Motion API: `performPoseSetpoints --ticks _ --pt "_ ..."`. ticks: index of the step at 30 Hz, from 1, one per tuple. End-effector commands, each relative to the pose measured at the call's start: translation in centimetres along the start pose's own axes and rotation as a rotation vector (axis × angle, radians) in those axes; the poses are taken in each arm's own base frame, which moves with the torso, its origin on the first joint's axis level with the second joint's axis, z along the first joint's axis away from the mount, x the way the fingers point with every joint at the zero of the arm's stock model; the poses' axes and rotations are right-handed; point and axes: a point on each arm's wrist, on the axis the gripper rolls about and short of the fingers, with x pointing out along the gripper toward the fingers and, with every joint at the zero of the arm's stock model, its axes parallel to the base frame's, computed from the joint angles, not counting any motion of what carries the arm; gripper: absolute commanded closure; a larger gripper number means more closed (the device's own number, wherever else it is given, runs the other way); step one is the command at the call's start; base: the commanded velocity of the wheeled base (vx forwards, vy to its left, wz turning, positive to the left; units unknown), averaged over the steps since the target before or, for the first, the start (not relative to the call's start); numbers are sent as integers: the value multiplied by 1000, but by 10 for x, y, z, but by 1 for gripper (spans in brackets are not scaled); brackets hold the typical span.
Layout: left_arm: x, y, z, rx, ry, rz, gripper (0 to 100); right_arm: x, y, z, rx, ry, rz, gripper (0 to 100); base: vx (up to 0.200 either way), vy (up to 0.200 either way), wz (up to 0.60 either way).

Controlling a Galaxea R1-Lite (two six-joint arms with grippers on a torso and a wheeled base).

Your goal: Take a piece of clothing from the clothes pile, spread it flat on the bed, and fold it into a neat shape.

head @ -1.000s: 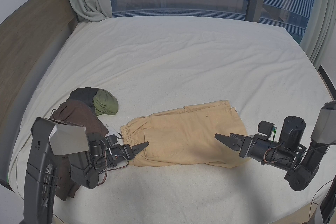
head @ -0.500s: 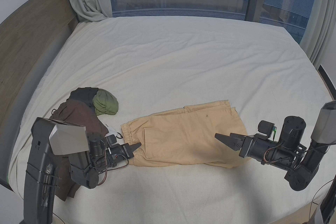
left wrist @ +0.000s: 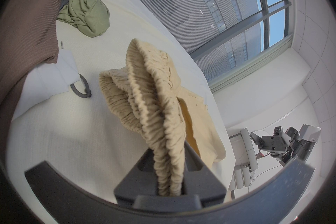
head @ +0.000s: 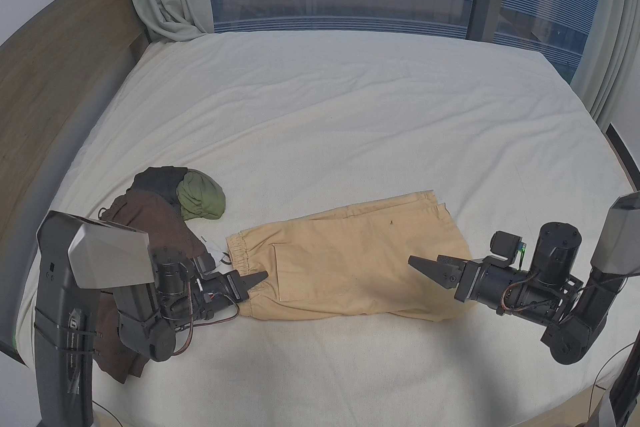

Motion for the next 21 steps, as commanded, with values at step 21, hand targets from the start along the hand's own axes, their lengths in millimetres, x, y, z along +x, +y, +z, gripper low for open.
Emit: performPoseSetpoints --ticks 21 --pt "-52 -8 14 -71 2 30 100 2 -2 -7 8 29 -5 0 0 0 0"
